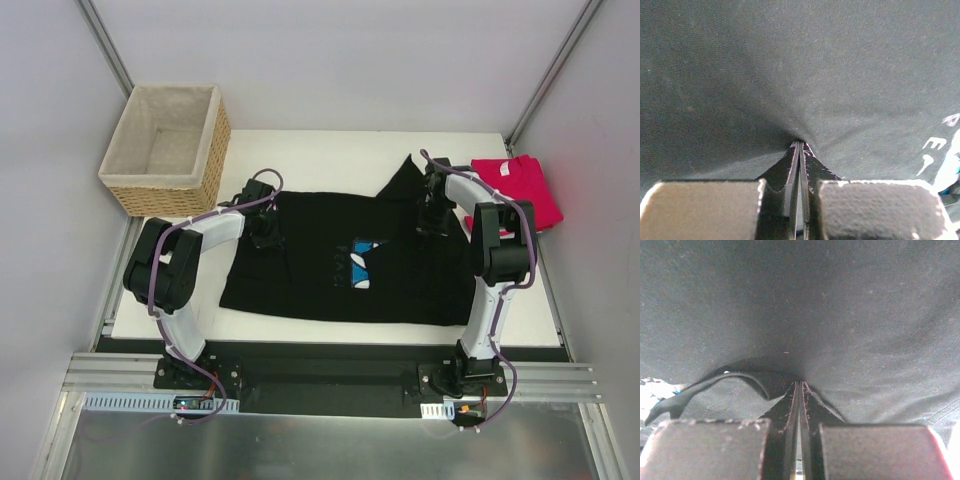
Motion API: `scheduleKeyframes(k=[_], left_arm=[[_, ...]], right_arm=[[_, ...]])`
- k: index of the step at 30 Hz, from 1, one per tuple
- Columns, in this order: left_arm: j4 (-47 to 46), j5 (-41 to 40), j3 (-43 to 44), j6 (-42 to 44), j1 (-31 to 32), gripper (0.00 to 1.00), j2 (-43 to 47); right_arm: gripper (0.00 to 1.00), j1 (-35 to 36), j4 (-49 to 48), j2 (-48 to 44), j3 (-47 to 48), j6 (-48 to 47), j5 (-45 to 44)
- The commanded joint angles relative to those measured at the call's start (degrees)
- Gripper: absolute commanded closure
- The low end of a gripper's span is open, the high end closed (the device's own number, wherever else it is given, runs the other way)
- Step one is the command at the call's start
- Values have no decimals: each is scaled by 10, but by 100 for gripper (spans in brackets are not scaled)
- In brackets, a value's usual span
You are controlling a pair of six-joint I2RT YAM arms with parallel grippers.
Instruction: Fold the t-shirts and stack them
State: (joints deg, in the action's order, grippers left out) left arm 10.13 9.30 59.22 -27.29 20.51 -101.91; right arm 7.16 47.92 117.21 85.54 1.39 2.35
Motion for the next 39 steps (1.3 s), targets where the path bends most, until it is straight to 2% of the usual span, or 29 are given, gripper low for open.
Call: scheduleKeyframes(k=[1, 7, 16, 20, 25, 29, 32, 37, 39], left_arm=[[50, 12, -9, -22, -2, 100, -37], [138, 13, -9, -48, -2, 100, -42], [267, 7, -45, -58, -2, 100, 64], [303, -3, -53, -60, -2, 100, 120], [322, -12, -61, -65, -2, 100, 144], [322, 5, -37, -65, 0, 100, 161], [323, -18, 16, -50, 0, 100, 184], [370, -81, 137, -18, 0, 93, 193], [376, -90, 182, -4, -1, 91, 194]], right_arm=[[99, 15, 26, -10, -36, 26, -5], [99, 19, 38, -35, -79, 27, -17], [99, 19, 52, -70, -126, 7, -80], [99, 18, 57, -71, -129, -2, -96], [99, 18, 54, -75, -118, -25, -96], [99, 17, 42, -146, -105, -29, -77], [89, 18, 52, -203, -63, -27, -66], [65, 18, 96, -257, 29, -17, -82], [57, 15, 88, -265, 35, -17, -82]])
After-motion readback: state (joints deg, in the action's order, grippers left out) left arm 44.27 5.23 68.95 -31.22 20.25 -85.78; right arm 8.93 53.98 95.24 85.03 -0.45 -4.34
